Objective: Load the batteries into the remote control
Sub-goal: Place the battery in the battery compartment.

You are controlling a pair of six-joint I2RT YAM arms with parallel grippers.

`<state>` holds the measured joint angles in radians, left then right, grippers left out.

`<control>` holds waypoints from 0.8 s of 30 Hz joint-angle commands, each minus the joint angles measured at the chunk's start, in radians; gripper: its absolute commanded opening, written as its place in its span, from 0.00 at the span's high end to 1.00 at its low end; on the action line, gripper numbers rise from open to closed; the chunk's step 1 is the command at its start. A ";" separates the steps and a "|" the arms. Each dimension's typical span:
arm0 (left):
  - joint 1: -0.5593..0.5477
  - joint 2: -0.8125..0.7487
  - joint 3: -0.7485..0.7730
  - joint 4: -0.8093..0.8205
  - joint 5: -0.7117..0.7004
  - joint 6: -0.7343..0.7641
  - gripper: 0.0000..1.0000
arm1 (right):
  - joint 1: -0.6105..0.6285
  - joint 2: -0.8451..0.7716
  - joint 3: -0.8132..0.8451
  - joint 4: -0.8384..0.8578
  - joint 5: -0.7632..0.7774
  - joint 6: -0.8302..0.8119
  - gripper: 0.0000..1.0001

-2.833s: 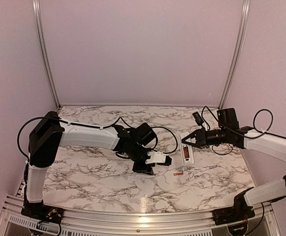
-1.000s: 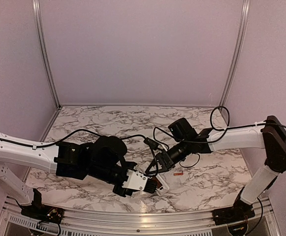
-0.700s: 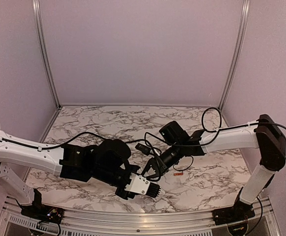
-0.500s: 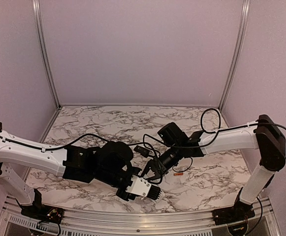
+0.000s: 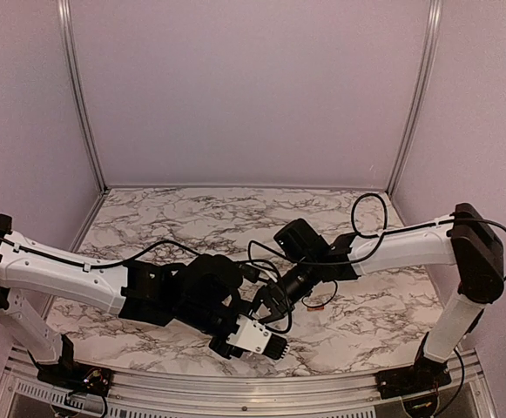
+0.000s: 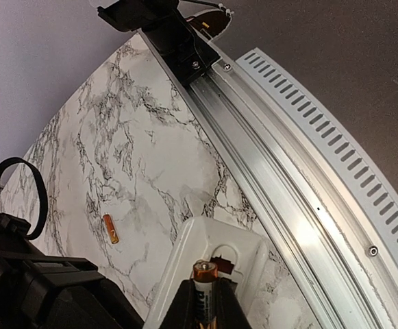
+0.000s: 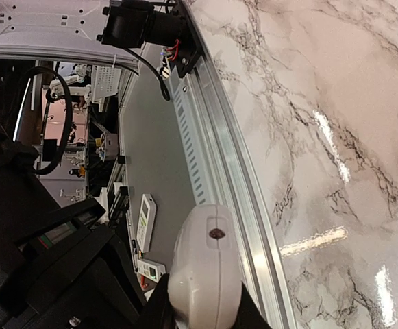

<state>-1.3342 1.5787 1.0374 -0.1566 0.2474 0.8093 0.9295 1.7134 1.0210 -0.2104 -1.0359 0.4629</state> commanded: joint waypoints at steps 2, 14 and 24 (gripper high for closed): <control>-0.006 0.022 0.013 -0.005 0.014 0.038 0.97 | 0.022 0.014 0.048 0.000 -0.044 -0.007 1.00; -0.005 -0.002 -0.038 -0.031 -0.033 0.059 0.90 | 0.023 0.007 0.053 -0.048 -0.052 -0.040 1.00; -0.004 -0.010 -0.053 -0.030 -0.054 0.054 0.76 | 0.023 0.008 0.057 -0.073 -0.047 -0.052 1.00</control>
<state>-1.3373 1.5768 1.0100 -0.1398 0.2245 0.8669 0.9405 1.7172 1.0317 -0.2584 -1.0454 0.4160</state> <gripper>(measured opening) 0.201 0.197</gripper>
